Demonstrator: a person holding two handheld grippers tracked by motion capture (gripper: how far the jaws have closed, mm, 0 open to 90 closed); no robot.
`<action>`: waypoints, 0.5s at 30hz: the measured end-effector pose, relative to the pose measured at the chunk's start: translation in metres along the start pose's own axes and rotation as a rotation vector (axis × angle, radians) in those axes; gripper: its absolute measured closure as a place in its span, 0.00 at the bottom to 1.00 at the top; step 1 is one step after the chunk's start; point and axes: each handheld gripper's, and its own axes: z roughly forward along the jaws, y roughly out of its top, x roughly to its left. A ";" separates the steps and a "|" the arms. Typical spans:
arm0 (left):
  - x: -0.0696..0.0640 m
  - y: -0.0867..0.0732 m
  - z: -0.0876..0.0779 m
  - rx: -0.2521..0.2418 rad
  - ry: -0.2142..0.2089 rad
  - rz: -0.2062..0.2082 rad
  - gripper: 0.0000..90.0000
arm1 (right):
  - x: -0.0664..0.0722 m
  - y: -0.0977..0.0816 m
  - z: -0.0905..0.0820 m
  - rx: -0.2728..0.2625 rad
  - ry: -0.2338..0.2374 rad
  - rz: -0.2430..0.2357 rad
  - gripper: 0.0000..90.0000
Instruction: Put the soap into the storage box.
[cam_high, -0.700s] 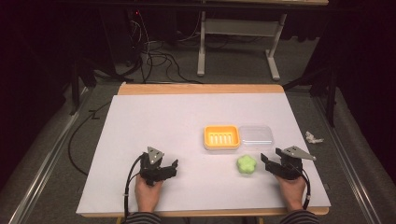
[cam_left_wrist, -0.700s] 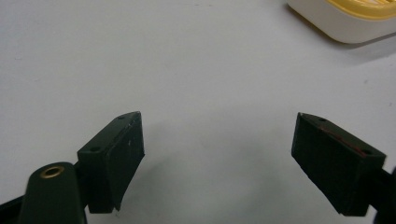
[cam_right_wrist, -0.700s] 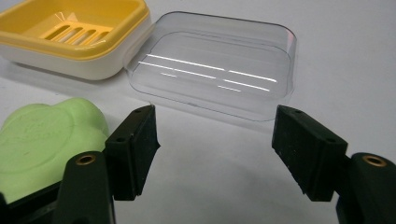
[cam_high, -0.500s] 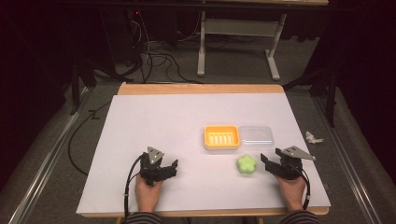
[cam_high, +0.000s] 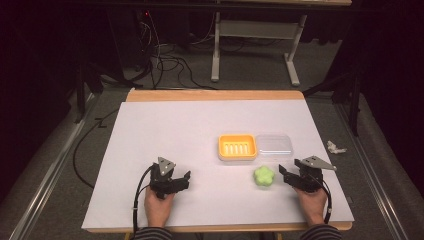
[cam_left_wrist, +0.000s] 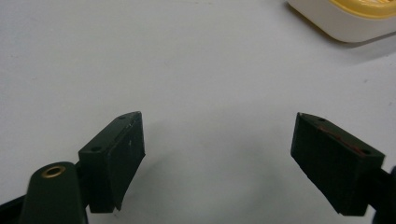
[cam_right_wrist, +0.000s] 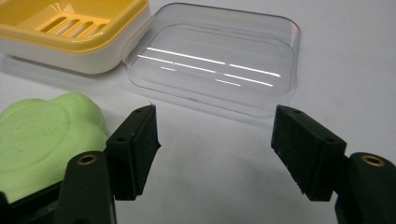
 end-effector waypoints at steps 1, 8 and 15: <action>0.000 0.000 0.000 -0.001 0.000 -0.002 0.20 | 0.000 0.000 0.000 0.007 0.000 0.005 0.36; 0.000 0.000 0.000 -0.001 0.001 -0.002 0.20 | 0.001 0.001 0.001 0.019 0.002 -0.007 0.36; 0.000 0.000 0.000 0.000 0.001 0.000 0.20 | 0.000 0.001 0.000 0.011 0.008 -0.005 0.36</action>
